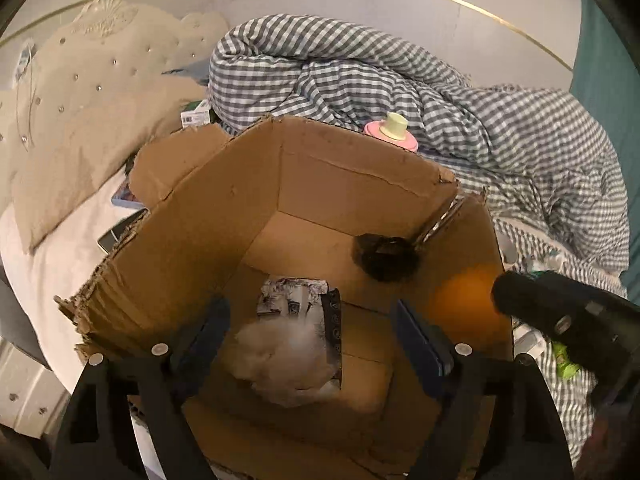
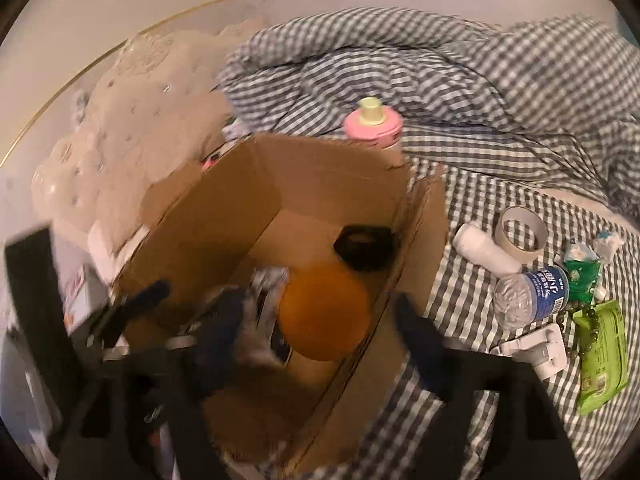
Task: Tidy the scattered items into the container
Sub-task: 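Drop the tissue and orange into the box from both grippers, then move the left gripper toward the clear water bottle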
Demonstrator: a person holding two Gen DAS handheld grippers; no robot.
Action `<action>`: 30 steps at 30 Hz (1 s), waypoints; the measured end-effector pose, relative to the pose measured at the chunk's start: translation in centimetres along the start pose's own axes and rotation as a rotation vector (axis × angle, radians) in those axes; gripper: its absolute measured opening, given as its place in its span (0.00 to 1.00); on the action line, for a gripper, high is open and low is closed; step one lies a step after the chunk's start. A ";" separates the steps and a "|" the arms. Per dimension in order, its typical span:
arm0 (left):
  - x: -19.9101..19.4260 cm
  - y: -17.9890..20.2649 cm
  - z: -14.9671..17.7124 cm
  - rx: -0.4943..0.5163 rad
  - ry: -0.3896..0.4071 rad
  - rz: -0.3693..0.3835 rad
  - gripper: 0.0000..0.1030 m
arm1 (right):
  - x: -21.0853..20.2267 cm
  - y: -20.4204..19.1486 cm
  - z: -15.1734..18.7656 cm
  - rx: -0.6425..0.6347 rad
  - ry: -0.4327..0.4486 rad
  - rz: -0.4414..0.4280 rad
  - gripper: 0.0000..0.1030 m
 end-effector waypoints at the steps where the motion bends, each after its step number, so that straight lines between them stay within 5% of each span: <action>1: 0.3 0.1 0.0 0.002 -0.005 0.005 0.89 | -0.3 0.5 -0.3 0.014 0.015 -0.003 0.92; 6: 0.8 1.1 0.2 0.031 -0.014 -0.022 0.91 | -1.7 4.6 -0.4 0.075 0.050 0.055 0.92; 17: -2.3 8.6 1.1 0.094 0.004 0.058 0.92 | -8.8 21.2 5.0 0.315 0.057 0.284 0.92; 23: -6.7 14.7 2.2 0.177 0.056 0.106 0.92 | -13.9 24.7 8.0 0.360 0.095 0.322 0.92; 30: -9.8 20.8 4.9 0.271 0.064 0.179 0.92 | -19.0 24.3 10.8 0.335 0.157 0.317 0.92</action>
Point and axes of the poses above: each gripper's, at about its wrist camera, not at the fingertips, and x roughly the way its jaws point, y to its right, z to its underside, the point moved 5 cm from there along x, roughly the way its jaws point, and after that the axes turned 14 degrees about x, right-handed, at the moved point
